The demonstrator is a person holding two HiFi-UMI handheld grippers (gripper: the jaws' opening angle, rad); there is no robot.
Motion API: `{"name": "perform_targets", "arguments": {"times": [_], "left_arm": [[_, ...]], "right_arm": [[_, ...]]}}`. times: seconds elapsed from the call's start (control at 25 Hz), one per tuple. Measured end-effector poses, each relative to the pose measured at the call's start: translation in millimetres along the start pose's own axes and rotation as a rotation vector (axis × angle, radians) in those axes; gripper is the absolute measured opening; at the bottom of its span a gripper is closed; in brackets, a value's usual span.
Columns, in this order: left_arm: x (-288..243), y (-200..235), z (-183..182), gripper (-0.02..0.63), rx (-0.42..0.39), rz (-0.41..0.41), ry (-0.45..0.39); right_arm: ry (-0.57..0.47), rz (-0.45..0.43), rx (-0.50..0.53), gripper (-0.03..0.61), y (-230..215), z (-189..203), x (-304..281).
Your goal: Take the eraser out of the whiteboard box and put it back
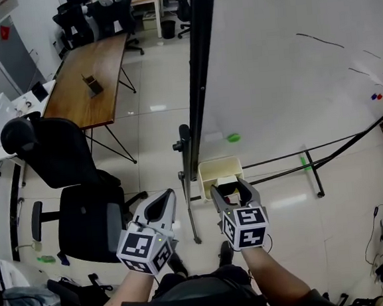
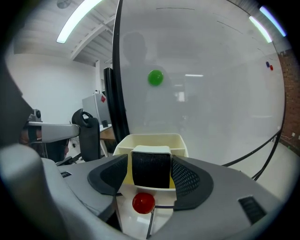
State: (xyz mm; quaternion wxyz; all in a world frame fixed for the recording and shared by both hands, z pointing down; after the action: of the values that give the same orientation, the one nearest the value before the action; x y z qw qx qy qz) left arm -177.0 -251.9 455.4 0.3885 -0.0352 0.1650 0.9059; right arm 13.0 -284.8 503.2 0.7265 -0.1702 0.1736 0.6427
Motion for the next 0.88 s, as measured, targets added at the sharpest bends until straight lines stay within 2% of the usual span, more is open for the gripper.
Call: {"name": "perform_targets", "arguments": {"times": [0.2,0.44,0.6,0.88], "left_arm": [[2,4,13,0.032,0.009,-0.004,0.018],[4,3,16,0.032,0.029,0.013,0.007],[10,-6,-4,0.032,0.014,0.030,-0.029],[23,-25,-64,0.032,-0.034,0.048,-0.152]], "right_arm": [[-0.011,0.038,-0.002,0.290,1,2,-4],[-0.026,0.032,-0.010,0.287,0,2,-4],[-0.054,-0.014,-0.023,0.287,0,-15,9],[-0.199,-0.110,-0.059,0.283,-3,-86,54]]}}
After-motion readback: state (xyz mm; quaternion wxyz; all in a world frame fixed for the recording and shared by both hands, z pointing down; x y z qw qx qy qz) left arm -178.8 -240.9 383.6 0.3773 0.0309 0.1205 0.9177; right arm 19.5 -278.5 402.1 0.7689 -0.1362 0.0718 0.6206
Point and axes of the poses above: the fingertips, and each gripper's own axes: x backward along the fingers, y to its left, z out of its underside, the point moved 6 cm from there along x, backward along the fingers, and after that the axes turned 12 degrees about z, right-handed, at the moved point
